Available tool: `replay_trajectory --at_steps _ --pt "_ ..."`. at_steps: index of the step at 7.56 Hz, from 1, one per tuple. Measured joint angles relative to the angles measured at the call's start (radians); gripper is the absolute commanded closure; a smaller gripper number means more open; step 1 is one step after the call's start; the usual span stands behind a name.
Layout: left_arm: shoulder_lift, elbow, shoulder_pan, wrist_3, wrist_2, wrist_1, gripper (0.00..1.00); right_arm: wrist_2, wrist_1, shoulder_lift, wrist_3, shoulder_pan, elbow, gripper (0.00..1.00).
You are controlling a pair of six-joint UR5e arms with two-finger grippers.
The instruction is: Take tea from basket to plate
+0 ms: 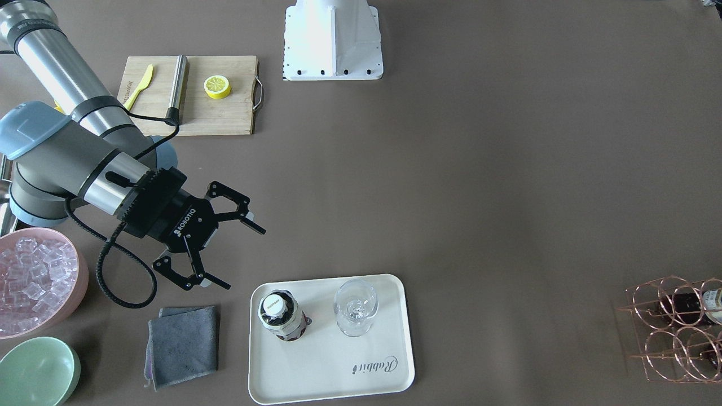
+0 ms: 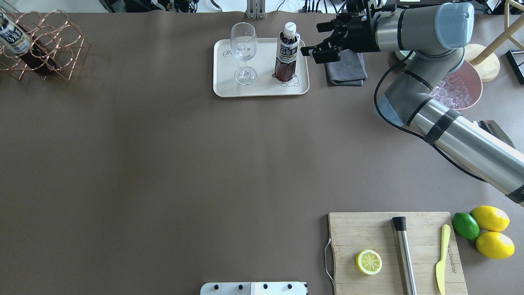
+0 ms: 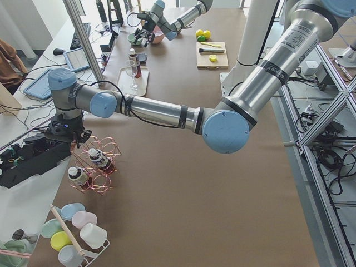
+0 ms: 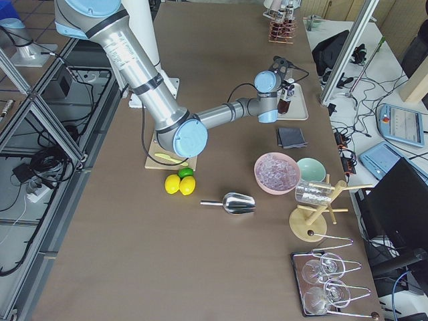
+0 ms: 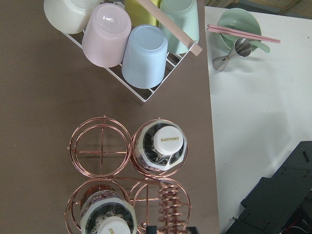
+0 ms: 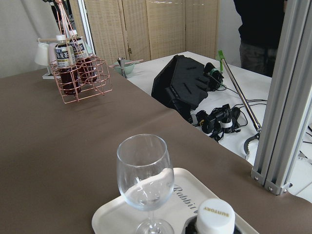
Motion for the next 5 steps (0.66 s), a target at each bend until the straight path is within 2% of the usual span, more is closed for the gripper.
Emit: replay_trajectory --at_steps 3,5 --pt "0.002 -0.015 0.018 -0.006 0.051 -0.007 0.02 0.19 -0.161 -0.167 0.001 0.093 0.184 0.0" --pt "0.01 -0.066 0.013 -0.007 0.051 0.01 0.02 0.286 -0.217 -0.268 -0.004 0.18 0.229 0.0"
